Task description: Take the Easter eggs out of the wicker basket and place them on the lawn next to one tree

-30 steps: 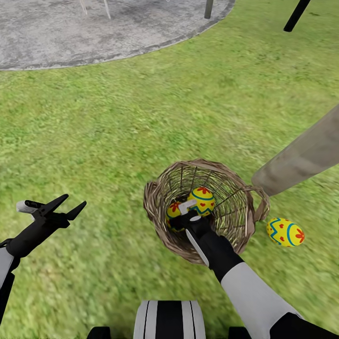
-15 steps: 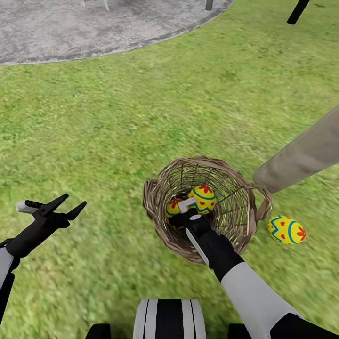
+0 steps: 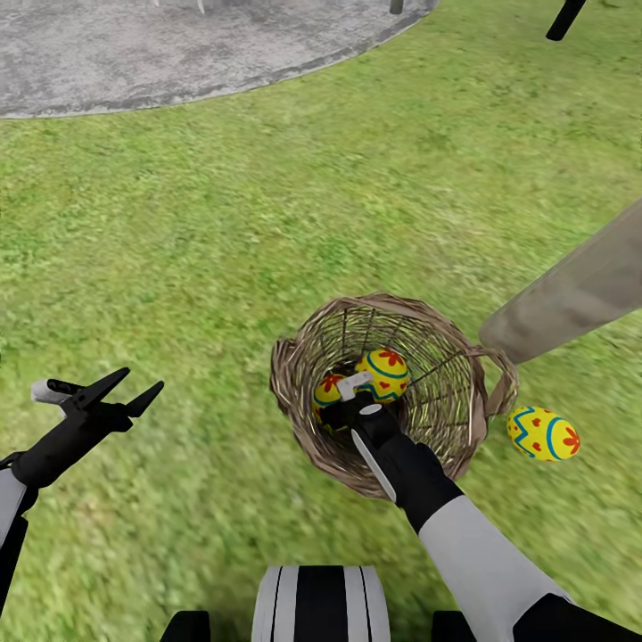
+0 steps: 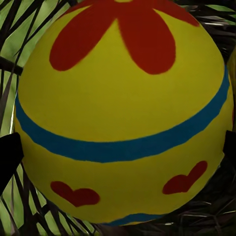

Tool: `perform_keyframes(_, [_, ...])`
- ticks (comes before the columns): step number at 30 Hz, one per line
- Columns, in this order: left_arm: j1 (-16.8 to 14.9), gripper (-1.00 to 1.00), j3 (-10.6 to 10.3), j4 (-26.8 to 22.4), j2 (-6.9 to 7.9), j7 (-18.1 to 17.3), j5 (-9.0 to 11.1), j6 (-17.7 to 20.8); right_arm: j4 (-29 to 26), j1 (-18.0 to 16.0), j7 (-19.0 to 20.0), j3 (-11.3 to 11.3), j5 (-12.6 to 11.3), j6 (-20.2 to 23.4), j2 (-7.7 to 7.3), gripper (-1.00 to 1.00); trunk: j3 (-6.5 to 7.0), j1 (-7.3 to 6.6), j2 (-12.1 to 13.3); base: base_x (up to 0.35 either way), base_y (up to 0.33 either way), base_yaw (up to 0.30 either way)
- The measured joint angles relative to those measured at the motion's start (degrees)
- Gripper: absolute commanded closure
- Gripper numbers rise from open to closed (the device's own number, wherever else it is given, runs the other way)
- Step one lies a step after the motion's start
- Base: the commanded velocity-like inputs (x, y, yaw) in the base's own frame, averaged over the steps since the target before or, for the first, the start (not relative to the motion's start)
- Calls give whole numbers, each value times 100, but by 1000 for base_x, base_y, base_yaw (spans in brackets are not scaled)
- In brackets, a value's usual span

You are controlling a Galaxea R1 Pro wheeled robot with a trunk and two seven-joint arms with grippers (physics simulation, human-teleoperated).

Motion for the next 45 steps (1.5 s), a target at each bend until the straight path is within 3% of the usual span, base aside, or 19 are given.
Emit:
perform_keyframes(13, [0,-100,0,96,-6,1,-1,-1,173,3,2,-9,-50,-2,-2,100,88,-9,6,0,0,0])
perform_keyframes(28, [0,-100,-8,75,2,17,17,12,203,3,2,-18,-55,15,7,100,419,-48,26,0,0,0])
perform_keyframes(45, [0,-100,-9,87,3,12,17,34,219,3,1,-19,-59,25,0,100,464,-53,29,-44,0,0])
